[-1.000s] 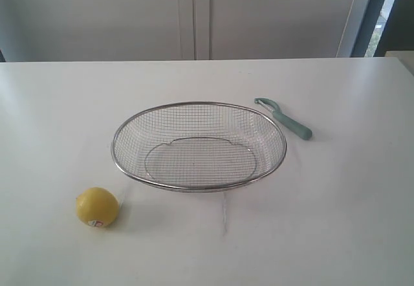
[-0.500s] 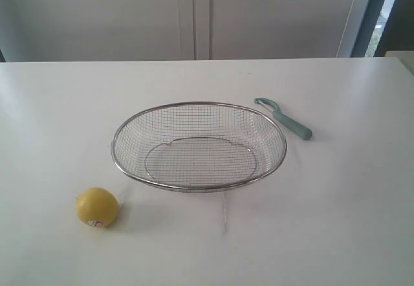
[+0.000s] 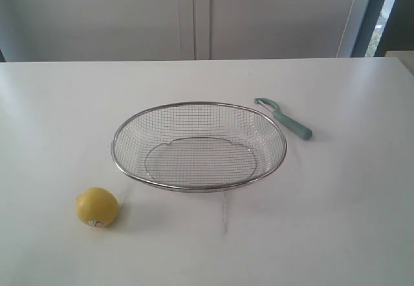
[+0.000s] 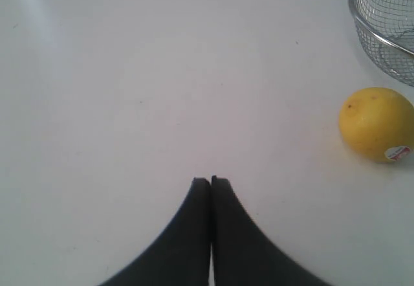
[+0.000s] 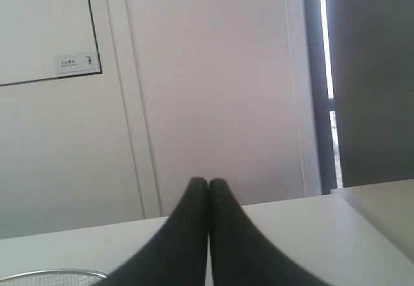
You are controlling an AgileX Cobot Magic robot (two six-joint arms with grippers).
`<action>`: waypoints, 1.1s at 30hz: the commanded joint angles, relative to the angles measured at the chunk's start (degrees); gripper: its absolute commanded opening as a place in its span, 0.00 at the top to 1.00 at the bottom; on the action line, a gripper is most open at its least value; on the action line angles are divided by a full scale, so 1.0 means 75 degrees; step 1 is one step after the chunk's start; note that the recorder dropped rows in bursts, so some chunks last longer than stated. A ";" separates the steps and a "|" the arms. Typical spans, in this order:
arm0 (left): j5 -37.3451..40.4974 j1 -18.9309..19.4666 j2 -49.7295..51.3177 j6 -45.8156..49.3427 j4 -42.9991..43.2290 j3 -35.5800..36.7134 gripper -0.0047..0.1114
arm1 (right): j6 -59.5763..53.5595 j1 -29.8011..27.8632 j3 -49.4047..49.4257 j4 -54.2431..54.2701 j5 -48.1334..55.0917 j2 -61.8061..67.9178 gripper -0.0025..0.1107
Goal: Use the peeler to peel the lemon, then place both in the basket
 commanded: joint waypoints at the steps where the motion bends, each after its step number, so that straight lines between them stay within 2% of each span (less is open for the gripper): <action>1: -0.0002 -0.0060 -0.0033 -0.0066 -0.0084 0.0039 0.96 | 0.0697 0.0009 0.0034 0.0067 -0.0457 -0.0044 0.98; 12: -0.0002 -0.0060 -0.0033 -0.0066 -0.0084 0.0039 0.96 | 0.0660 0.0009 0.0034 0.0099 -0.2633 -0.0044 0.98; 21: -0.0002 -0.0060 -0.0033 -0.0066 -0.0084 0.0039 0.96 | 0.0249 0.0009 0.0034 0.1052 -0.2978 -0.0044 0.98; 30: -0.0002 -0.0060 -0.0033 -0.0066 -0.0084 0.0039 0.96 | 0.0218 0.0009 0.0003 0.1362 -0.3510 -0.0044 0.98; 33: -0.0002 -0.0060 -0.0033 -0.0066 -0.0084 0.0039 0.96 | -0.0263 0.0009 -0.0351 0.1377 -0.3811 0.0189 0.98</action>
